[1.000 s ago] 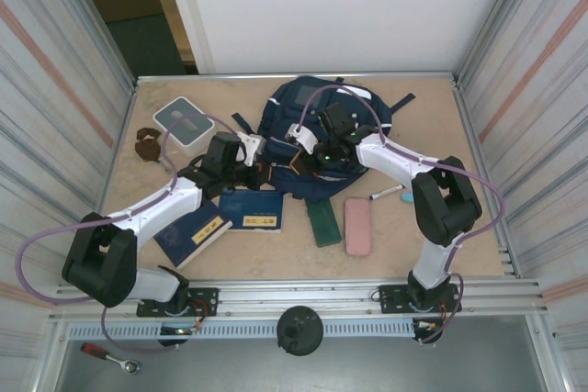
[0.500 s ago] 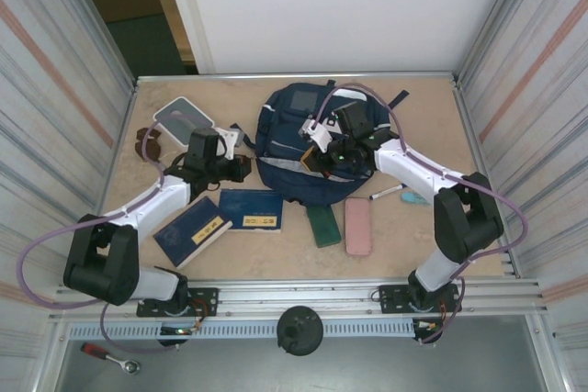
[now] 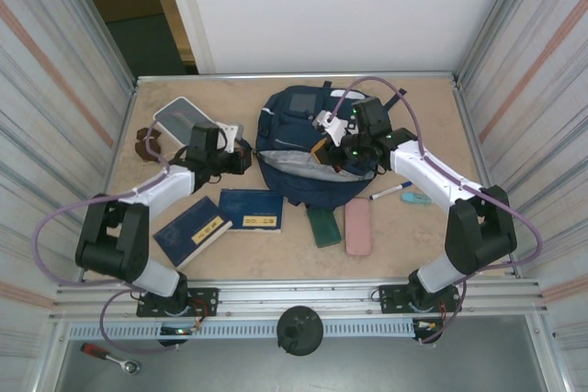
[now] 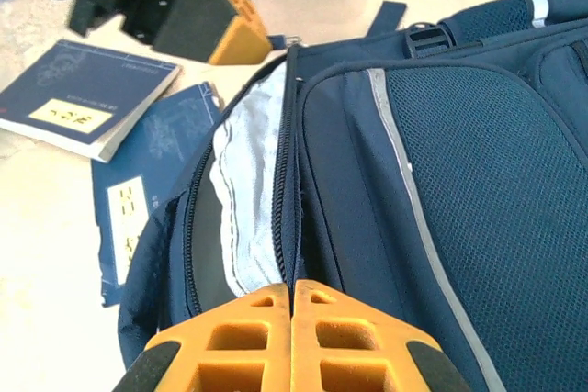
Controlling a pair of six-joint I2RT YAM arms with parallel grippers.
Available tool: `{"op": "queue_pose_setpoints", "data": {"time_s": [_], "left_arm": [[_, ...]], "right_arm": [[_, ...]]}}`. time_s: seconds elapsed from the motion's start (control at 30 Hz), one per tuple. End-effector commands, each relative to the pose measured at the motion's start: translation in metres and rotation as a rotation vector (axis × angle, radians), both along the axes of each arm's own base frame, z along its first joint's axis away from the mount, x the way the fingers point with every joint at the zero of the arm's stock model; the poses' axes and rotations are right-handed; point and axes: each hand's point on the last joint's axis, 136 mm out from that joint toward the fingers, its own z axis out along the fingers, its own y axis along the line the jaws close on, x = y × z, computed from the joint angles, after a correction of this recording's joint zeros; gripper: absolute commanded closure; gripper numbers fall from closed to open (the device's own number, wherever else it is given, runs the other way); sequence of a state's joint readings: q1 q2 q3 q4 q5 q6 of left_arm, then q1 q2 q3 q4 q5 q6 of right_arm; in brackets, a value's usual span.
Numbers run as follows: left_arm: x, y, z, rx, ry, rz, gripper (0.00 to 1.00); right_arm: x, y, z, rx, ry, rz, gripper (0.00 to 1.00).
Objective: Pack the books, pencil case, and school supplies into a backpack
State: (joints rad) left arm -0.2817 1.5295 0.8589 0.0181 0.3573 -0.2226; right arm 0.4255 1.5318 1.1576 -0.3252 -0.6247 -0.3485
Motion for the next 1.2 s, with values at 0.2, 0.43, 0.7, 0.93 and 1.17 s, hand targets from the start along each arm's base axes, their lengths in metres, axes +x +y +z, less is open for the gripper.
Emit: {"op": "queue_pose_setpoints", "data": {"time_s": [0.2,0.43,0.7,0.93,1.17], "left_arm": [[0.056,-0.003,-0.007,-0.025,-0.028,0.043,1.00],[0.075,-0.010,-0.021,-0.052,-0.019,0.053,1.00],[0.098,-0.019,-0.034,-0.084,-0.004,0.057,1.00],[0.122,-0.024,-0.034,-0.096,-0.016,0.075,1.00],[0.139,-0.029,-0.038,-0.119,-0.019,0.083,1.00]], "right_arm": [[0.003,-0.017,0.033,0.065,-0.063,-0.011,1.00],[0.006,-0.015,0.040,0.084,-0.072,-0.002,1.00],[0.008,-0.007,0.051,0.109,-0.075,0.026,1.00],[0.007,-0.006,0.058,0.112,-0.080,0.046,1.00],[0.006,-0.008,0.059,0.111,-0.077,0.050,1.00]]}}
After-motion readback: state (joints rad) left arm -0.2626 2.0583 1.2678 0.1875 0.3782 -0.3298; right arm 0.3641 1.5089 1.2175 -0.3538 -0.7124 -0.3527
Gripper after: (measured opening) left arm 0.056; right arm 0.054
